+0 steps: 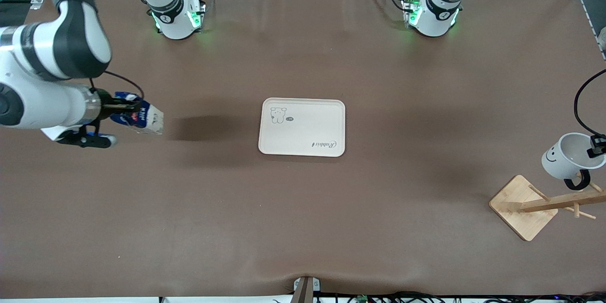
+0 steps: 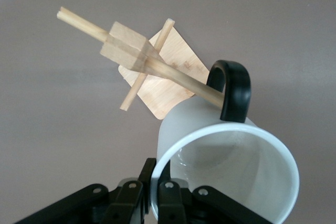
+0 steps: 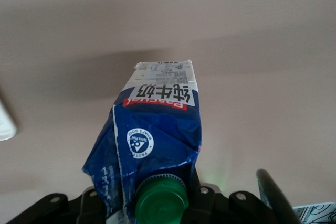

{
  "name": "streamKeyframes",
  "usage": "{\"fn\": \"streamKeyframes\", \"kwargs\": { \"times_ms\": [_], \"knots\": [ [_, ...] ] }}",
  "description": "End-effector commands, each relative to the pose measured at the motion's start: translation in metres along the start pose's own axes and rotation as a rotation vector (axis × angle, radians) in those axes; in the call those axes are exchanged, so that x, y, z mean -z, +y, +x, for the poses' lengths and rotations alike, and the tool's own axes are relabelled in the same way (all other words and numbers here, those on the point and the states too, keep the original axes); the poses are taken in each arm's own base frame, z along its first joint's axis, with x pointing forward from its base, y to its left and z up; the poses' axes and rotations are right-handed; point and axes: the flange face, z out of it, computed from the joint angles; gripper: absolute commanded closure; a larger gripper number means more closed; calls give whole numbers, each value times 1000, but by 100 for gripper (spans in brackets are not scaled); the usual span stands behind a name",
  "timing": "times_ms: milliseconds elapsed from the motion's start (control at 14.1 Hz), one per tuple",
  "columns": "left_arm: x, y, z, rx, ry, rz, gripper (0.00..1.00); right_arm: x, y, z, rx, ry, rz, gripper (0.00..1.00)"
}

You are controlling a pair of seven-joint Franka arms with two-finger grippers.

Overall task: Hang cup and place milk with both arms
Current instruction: 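Hang the mug handle on the stand peg while the right gripper lowers the carton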

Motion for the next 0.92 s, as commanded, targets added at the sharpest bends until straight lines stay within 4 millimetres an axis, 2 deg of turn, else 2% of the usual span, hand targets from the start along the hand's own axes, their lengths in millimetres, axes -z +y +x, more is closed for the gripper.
{"fn": "streamKeyframes", "kwargs": {
  "times_ms": [0,283,425,496,567,638,779,850],
  "knots": [
    [-1,-9,7,-20,26,-6,100,-32,19,-3,24,15,-15,100],
    [-8,-11,13,-17,33,-13,100,-98,84,9,56,11,37,100],
    [-10,-14,17,-15,39,-18,100,-117,96,10,70,25,48,100],
    [-11,-13,17,-13,37,-19,73,-121,96,7,65,16,51,100],
    [-11,-12,17,0,38,-21,20,-126,94,5,61,11,55,100],
    [-9,-10,19,-3,47,-20,0,-129,94,5,55,16,60,100],
    [-7,-5,20,-10,53,-22,0,-130,95,6,53,14,61,100],
    [-3,-1,20,-12,58,-24,0,-135,96,7,53,6,63,77]
  ]
}}
